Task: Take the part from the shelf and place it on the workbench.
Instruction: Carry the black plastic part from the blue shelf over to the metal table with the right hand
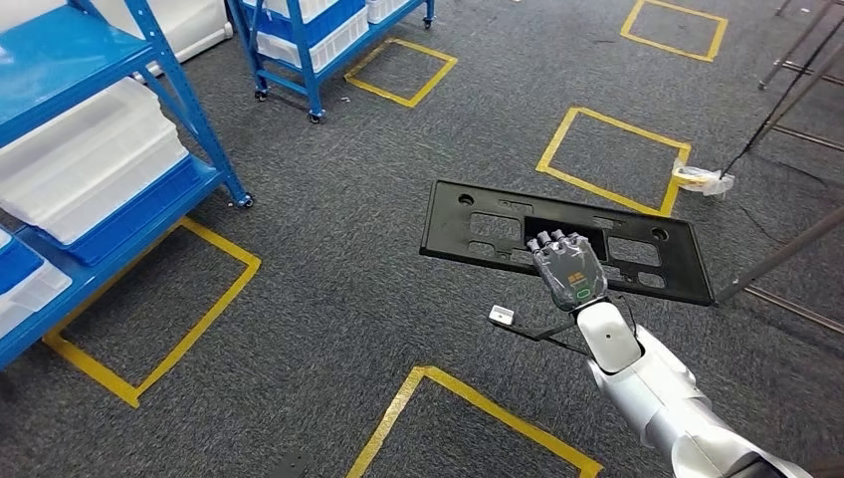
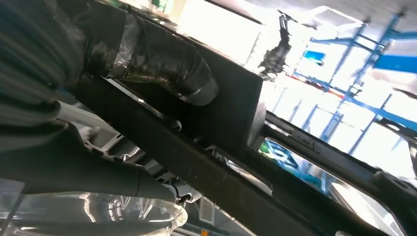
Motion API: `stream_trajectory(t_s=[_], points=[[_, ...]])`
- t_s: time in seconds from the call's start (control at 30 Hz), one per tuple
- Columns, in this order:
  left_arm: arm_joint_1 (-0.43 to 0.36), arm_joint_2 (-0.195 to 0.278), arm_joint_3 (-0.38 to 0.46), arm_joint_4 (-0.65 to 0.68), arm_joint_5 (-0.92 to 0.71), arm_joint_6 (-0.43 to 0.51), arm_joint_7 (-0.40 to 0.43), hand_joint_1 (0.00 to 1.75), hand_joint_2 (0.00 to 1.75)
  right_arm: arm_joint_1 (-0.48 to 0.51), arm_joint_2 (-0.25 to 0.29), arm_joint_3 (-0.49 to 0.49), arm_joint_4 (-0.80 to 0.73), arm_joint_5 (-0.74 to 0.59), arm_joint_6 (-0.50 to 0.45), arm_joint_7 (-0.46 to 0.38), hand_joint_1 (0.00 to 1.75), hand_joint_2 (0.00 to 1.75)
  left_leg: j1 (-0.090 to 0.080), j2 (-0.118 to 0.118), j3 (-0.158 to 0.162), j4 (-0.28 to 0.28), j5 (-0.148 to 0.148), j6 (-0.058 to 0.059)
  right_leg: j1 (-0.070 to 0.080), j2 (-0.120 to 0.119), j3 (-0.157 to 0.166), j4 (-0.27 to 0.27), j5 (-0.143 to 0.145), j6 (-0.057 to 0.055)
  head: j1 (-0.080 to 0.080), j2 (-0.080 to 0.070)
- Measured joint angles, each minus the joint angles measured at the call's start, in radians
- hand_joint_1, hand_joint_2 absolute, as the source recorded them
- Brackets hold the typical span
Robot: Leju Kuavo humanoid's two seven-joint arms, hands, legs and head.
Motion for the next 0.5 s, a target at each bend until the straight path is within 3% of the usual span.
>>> stream_trajectory(t_s=[0.03,0.07,0.1,0.17,0.23,0.27,0.33,0.4,0.47,0.5], points=[[0.000,0.000,0.000,0.000,0.000,0.000,-0.002,0.00,1.75,0.003,-0.002,0.001,0.000,0.000,0.000,0.001,1.75,1.75,0.000,0.014,0.000,0.001,-0.002,0.000,-0.004,-0.005,-0.020,0.041,-0.010,0.004,0.000,0.000],[-0.003,-0.001,0.000,0.000,0.000,0.000,-0.005,0.00,1.75,0.005,-0.004,0.003,0.000,0.000,0.000,0.002,1.75,1.75,-0.001,0.028,0.000,0.002,-0.004,-0.001,-0.007,-0.009,-0.023,0.048,-0.002,0.007,0.000,0.000],[-0.008,-0.002,0.000,0.000,0.000,0.001,-0.009,0.00,1.75,0.006,-0.006,0.005,0.000,0.000,0.000,0.003,1.75,1.75,-0.001,0.041,0.001,0.004,-0.007,-0.003,-0.010,-0.015,-0.005,0.015,0.022,0.009,0.000,0.000],[-0.022,-0.004,0.000,0.000,0.001,0.002,-0.015,0.00,1.75,0.000,-0.008,0.008,0.001,0.000,0.001,0.004,1.75,1.75,-0.003,0.064,0.003,0.010,-0.016,-0.011,-0.008,-0.053,0.067,-0.115,0.078,0.009,0.000,0.000],[-0.036,-0.006,0.002,0.000,0.003,0.004,-0.015,0.00,1.75,-0.007,-0.007,0.009,0.001,0.000,0.002,0.004,1.75,1.75,-0.008,0.084,0.006,0.016,-0.025,-0.023,0.001,-0.082,0.111,-0.199,0.100,-0.002,-0.001,0.000],[-0.042,-0.008,0.003,0.000,0.004,0.005,-0.015,0.00,1.75,-0.009,-0.007,0.010,0.002,0.000,0.002,0.004,1.75,1.75,-0.010,0.093,0.008,0.016,-0.028,-0.030,0.006,-0.081,0.113,-0.205,0.096,-0.009,-0.001,0.000],[-0.048,-0.011,0.006,-0.001,0.002,0.003,-0.017,0.00,1.75,-0.010,-0.009,0.010,0.006,0.000,0.001,0.007,1.75,1.75,-0.009,0.105,0.014,0.015,-0.034,-0.040,0.005,-0.057,0.112,-0.209,0.099,-0.021,-0.002,0.000],[-0.049,-0.014,0.006,-0.002,-0.009,-0.006,-0.016,0.00,1.75,-0.013,-0.010,0.013,0.008,0.000,0.000,0.011,1.75,1.75,-0.004,0.070,0.002,0.051,-0.063,-0.048,0.000,-0.034,0.116,-0.215,0.102,-0.035,-0.003,0.000],[-0.046,-0.018,0.006,-0.002,-0.018,-0.012,-0.007,0.00,1.75,-0.020,-0.010,0.016,0.009,0.000,0.000,0.013,1.75,1.75,-0.001,0.016,-0.050,0.161,-0.122,-0.050,-0.001,-0.012,0.117,-0.218,0.104,-0.047,-0.004,0.000],[-0.042,-0.020,0.006,-0.002,-0.018,-0.014,-0.004,0.00,1.75,-0.022,-0.010,0.018,0.010,0.000,0.000,0.014,1.75,1.75,0.000,0.004,-0.086,0.232,-0.150,-0.051,0.001,0.001,0.117,-0.218,0.104,-0.051,-0.004,0.000]])
